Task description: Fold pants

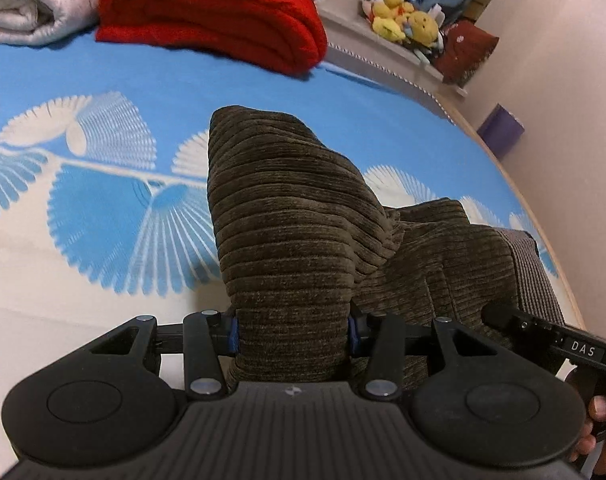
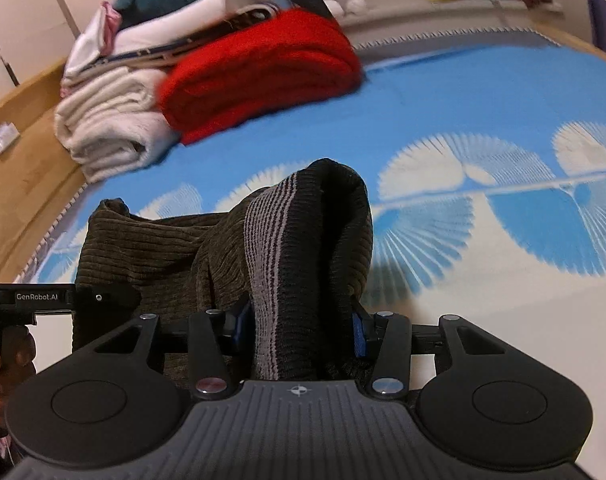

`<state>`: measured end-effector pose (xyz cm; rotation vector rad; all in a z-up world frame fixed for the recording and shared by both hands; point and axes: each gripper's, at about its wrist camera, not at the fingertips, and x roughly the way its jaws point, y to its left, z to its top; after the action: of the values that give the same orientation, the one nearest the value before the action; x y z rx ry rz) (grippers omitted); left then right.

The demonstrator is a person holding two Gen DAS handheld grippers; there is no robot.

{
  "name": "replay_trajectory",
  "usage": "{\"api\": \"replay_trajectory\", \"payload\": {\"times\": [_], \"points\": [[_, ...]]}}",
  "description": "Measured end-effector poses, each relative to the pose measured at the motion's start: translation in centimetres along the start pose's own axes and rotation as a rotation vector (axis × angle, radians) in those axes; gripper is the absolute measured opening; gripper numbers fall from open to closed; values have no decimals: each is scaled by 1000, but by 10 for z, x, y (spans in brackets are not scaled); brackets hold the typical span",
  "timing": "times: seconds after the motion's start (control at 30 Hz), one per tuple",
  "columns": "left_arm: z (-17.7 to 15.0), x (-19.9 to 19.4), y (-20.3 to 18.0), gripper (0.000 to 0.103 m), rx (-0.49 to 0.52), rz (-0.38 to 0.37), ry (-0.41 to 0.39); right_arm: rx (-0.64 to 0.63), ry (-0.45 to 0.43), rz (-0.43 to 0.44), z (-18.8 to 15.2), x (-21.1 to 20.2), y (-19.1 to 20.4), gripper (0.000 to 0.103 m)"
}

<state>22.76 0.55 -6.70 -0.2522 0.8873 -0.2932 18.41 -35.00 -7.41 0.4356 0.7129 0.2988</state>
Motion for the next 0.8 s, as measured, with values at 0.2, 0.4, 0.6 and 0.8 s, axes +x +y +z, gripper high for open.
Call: {"api": "replay_trajectory", "payload": {"times": [0.2,0.4,0.6,0.8], "points": [[14,19,14,50,4,37,38,30,40,-4,0,32,4,48],[22,34,23,50,-17,26,50,43,44,-16,0,43,5,48],[22,50,28,58,-46,80,110,76,97,-32,-6,57,1,51],[26,35,35,63,-1,266,68,103,193,-188,-14,77,-14,63]]}}
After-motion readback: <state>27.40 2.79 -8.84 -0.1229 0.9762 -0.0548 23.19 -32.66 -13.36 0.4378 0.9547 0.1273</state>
